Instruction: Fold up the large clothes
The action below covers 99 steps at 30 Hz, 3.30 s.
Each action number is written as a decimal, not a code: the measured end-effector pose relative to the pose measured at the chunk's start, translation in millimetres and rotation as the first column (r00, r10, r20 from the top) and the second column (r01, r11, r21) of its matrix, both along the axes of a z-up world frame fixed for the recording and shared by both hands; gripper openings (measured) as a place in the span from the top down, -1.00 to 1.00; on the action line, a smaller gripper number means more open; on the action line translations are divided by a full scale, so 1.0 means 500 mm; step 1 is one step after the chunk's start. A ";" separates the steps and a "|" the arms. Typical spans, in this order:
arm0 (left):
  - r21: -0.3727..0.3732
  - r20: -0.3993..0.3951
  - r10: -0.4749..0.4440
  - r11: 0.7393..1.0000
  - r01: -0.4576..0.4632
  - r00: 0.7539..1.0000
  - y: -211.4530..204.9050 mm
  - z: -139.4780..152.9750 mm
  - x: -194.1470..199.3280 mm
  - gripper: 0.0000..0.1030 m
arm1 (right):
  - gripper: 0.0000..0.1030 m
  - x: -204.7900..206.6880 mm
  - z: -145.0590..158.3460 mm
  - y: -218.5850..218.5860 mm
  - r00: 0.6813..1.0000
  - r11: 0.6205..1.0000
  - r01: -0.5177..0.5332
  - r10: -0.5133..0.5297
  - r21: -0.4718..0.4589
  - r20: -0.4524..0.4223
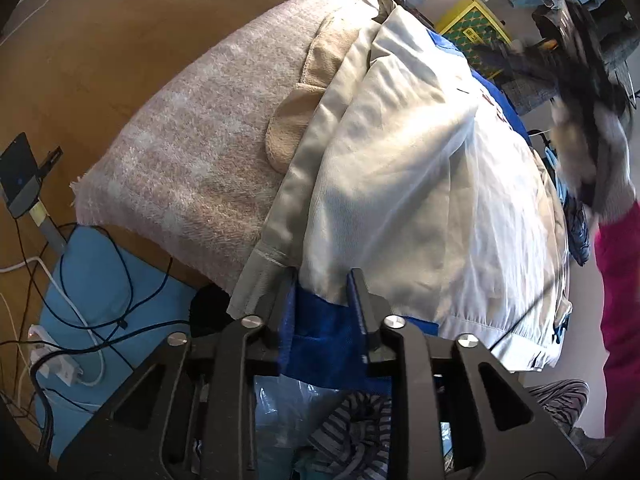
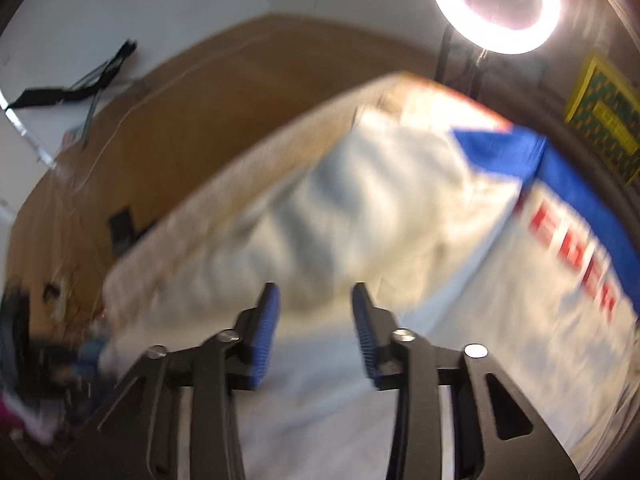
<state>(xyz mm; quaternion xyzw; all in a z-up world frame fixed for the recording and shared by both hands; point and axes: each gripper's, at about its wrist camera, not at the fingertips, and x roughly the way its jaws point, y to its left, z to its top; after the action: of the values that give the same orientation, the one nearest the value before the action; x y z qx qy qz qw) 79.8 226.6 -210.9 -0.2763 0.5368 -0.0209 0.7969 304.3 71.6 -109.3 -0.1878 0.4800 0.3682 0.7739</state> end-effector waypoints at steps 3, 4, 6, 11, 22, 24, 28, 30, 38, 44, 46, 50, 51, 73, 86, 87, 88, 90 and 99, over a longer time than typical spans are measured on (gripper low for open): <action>0.000 0.005 0.005 1.000 -0.005 1.000 0.005 0.002 0.005 0.72 | 0.11 0.057 0.005 0.050 0.999 0.999 0.046 -0.046 0.028 0.026; -0.003 0.004 0.006 1.000 -0.006 1.000 0.008 0.001 0.006 0.73 | 0.11 0.078 0.001 0.072 0.997 0.998 0.062 -0.063 0.026 0.034; -0.012 0.001 0.010 1.000 -0.010 1.000 0.011 0.000 0.009 0.75 | 0.11 0.114 -0.012 0.101 0.993 0.995 0.099 -0.099 0.011 0.059; -0.013 -0.002 0.002 1.000 -0.002 1.000 0.013 -0.003 0.015 0.83 | 0.11 0.187 -0.050 0.165 0.982 0.986 0.158 -0.151 -0.058 0.112; 0.080 0.024 -0.022 0.997 0.020 0.999 -0.001 0.018 0.014 0.90 | 0.89 0.250 -0.108 0.216 0.978 0.969 0.169 -0.142 -0.179 0.151; 0.081 0.020 -0.022 0.996 0.021 1.000 -0.003 0.015 0.012 0.90 | 0.90 0.249 -0.090 0.220 0.976 0.975 0.165 -0.139 -0.151 0.169; 0.078 0.011 -0.013 0.997 0.012 1.000 0.000 0.012 0.013 0.90 | 0.89 0.273 -0.091 0.223 0.974 0.976 0.200 -0.189 -0.089 0.125; 0.087 0.011 -0.013 0.996 0.012 1.000 -0.003 0.014 0.013 0.90 | 0.89 0.271 -0.116 0.236 0.975 0.975 0.190 -0.174 -0.116 0.136; 0.078 0.066 0.018 0.997 -0.023 0.998 0.013 0.046 0.002 0.74 | 0.68 0.252 -0.058 0.186 0.985 0.989 0.146 -0.145 0.000 0.098; 0.008 0.113 0.068 0.998 -0.070 0.991 0.037 0.058 -0.007 0.30 | 0.58 0.173 0.045 0.070 0.992 0.985 0.112 -0.117 0.130 0.039; 0.002 0.098 0.057 0.998 -0.058 0.994 0.036 0.050 -0.001 0.28 | 0.57 0.132 0.055 0.025 0.993 0.987 0.106 -0.111 0.122 0.038; -0.010 0.047 0.060 0.998 -0.060 0.997 0.036 0.022 0.010 0.27 | 0.57 0.053 0.013 -0.045 0.995 0.991 0.095 -0.094 0.090 -0.019; -0.005 0.032 0.057 0.998 -0.057 0.998 0.035 0.014 0.010 0.27 | 0.57 0.035 -0.006 -0.055 0.996 0.993 0.086 -0.083 0.083 -0.036; -0.206 0.000 0.099 0.974 -0.097 0.995 0.086 -0.047 0.075 0.28 | 0.57 -0.218 -0.095 -0.087 0.981 0.994 -0.094 0.103 0.061 -0.164; -0.203 0.046 0.105 0.975 -0.094 0.993 0.063 -0.017 0.074 0.73 | 0.49 -0.238 -0.154 -0.074 0.980 0.995 -0.100 0.100 0.012 -0.174; -0.204 0.030 0.104 0.974 -0.096 0.994 0.059 -0.026 0.080 0.73 | 0.48 -0.239 -0.154 -0.073 0.980 0.995 -0.099 0.100 0.011 -0.170; -0.200 0.025 0.099 0.975 -0.092 0.995 0.056 -0.028 0.082 0.73 | 0.47 -0.244 -0.155 -0.063 0.981 0.995 -0.099 0.099 0.009 -0.167; -0.169 0.045 0.086 0.983 -0.077 0.995 0.049 -0.017 0.081 0.82 | 0.47 -0.250 -0.152 -0.061 0.982 0.995 -0.102 0.101 0.002 -0.162; -0.047 0.213 0.005 0.999 0.005 0.977 -0.017 0.087 0.071 0.95 | 0.45 -0.219 -0.102 -0.110 0.970 0.990 -0.016 0.049 0.141 -0.237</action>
<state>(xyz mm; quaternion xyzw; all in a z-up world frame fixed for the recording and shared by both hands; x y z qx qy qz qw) 115.2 218.1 -167.5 -0.2911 0.4477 -0.0630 0.8431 195.0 16.4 -160.4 -0.0958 0.5403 0.4332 0.7150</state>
